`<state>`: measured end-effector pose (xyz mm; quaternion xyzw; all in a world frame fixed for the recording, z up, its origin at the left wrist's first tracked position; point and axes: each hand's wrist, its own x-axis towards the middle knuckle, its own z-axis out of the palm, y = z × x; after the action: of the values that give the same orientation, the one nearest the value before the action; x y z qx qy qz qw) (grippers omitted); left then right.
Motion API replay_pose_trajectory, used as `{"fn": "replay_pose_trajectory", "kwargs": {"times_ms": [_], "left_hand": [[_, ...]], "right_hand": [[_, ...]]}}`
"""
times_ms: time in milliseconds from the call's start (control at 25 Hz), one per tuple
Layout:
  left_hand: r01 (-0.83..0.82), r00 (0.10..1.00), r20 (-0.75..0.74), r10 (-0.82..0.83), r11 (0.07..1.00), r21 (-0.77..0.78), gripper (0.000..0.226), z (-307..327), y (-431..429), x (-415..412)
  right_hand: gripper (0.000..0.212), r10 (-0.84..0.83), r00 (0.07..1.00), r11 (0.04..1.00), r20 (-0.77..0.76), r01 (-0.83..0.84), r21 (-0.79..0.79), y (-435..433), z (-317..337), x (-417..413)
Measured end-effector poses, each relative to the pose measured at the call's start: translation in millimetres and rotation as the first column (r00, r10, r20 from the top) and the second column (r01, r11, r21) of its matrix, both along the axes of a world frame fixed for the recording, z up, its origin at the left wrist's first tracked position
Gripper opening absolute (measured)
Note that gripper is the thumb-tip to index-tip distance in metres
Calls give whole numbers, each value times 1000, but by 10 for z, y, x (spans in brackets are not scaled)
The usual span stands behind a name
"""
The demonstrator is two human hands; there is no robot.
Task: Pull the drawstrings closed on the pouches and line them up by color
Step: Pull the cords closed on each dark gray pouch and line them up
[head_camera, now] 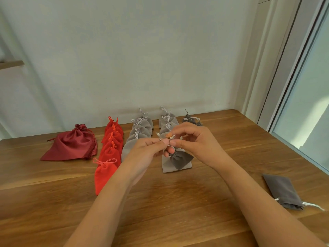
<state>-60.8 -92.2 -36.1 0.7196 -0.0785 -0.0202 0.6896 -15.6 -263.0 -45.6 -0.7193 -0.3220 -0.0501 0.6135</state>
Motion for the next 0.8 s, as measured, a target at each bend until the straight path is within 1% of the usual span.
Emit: {"fn": "replay_pose_trajectory", "kwargs": {"times_ms": [120,200,240,320,360,400,480,560,640,720,800], "left_hand": [[48,997,-60,-57,988,-146,23,8,4,-8],[32,991,-116,-64,965,-262,20,18,11,10],[14,989,-137,-59,951,-310,18,20,19,19],[-8,989,-141,-47,930,-367,16,10,48,39],[1,991,-122,-51,926,-377,16,7,73,40],[26,994,-93,-66,925,-379,18,9,97,37],[88,995,-20,-102,927,-363,25,17,128,30],[104,995,37,-97,932,-347,39,20,148,33],[106,994,68,-89,943,-317,45,-2,154,51],[132,990,89,-112,952,-275,44,-18,148,59],[137,988,103,-116,962,-236,42,-19,161,56]], "right_hand": [[16,15,1000,997,23,-16,79,11,0,7],[17,60,998,988,-20,-56,143,7,26,-2],[19,83,996,987,-43,-76,143,-2,41,-8],[31,114,990,992,-81,-110,60,-24,57,-10],[37,131,986,991,-101,-131,12,-27,58,-10],[38,151,981,988,-125,-153,-10,-26,56,-14],[31,179,970,983,-167,-183,-14,-29,46,-26],[24,146,977,985,-152,-159,-73,-28,41,-8],[21,128,983,982,-131,-144,-121,-44,33,16],[20,157,978,981,-136,-171,-91,-67,43,21],[22,204,965,977,-168,-211,-28,-85,50,23]]}}
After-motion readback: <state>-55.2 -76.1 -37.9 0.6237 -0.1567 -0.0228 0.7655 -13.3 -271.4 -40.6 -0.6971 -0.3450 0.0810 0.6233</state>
